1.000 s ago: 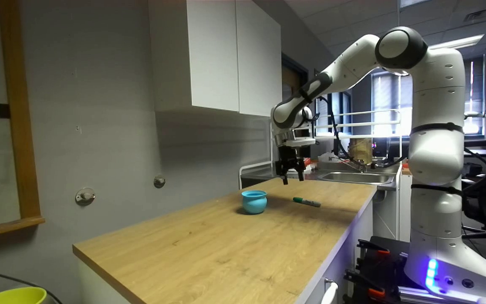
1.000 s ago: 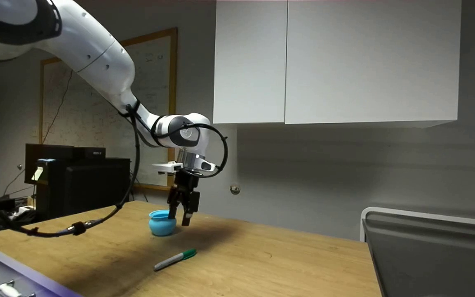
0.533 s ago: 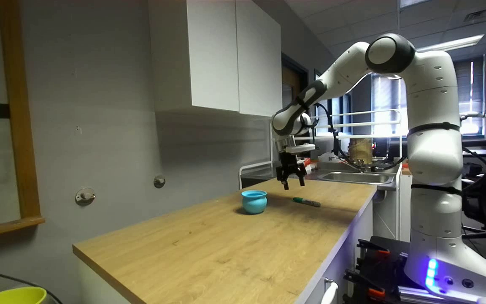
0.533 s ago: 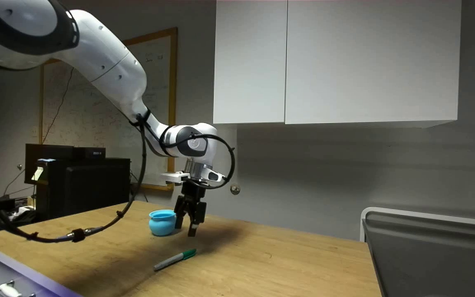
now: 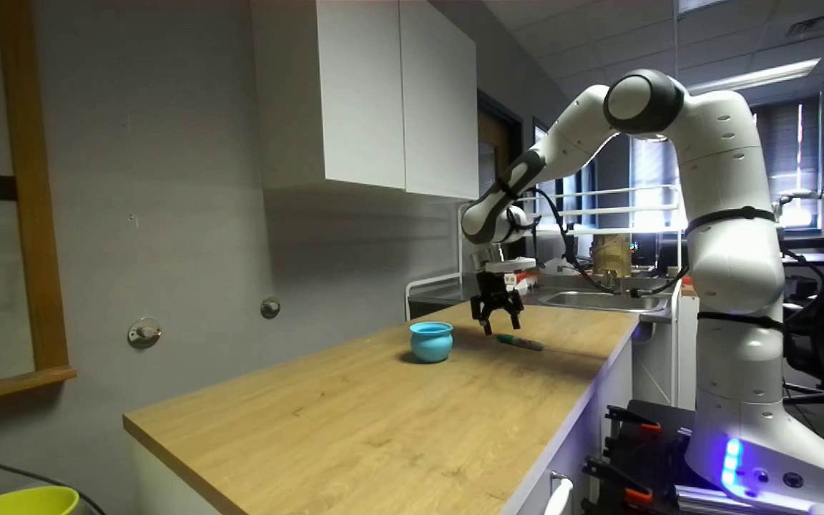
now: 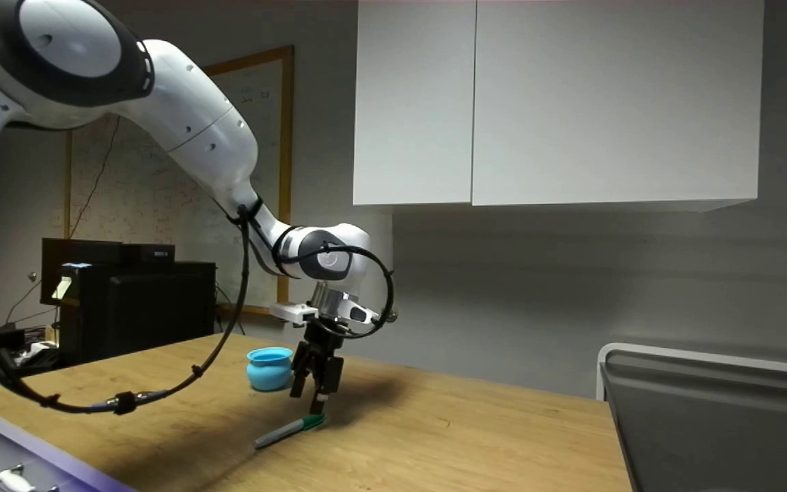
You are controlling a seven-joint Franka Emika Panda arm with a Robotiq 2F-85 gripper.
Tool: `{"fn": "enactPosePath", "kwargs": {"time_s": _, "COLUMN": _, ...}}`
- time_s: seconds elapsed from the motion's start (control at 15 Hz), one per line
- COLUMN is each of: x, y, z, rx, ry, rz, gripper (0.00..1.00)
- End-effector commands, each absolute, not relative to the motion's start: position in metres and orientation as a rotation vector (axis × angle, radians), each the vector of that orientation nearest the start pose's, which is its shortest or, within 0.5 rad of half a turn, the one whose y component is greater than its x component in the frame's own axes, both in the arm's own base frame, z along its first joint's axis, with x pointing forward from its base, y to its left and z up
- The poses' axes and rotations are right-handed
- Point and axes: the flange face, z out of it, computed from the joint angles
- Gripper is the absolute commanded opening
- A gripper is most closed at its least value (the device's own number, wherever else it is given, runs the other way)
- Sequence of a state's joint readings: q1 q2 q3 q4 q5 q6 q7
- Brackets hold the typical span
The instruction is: Pick the marker and put it in the cup
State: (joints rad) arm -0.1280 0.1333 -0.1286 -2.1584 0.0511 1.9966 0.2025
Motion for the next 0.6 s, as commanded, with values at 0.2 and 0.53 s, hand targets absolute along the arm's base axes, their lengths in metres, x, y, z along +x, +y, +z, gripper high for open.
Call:
{"fn": "enactPosePath", "kwargs": {"time_s": 0.2, "x": 0.495, "y": -0.13, "z": 0.294, "rx": -2.9, "ry": 0.747, "rz": 0.482, "gripper": 1.0}}
{"fn": "enactPosePath", "kwargs": {"time_s": 0.53, "x": 0.478, "y": -0.136, "z": 0.274, "rx": -2.854, "ry": 0.77, "rz": 0.51, "gripper": 1.0}}
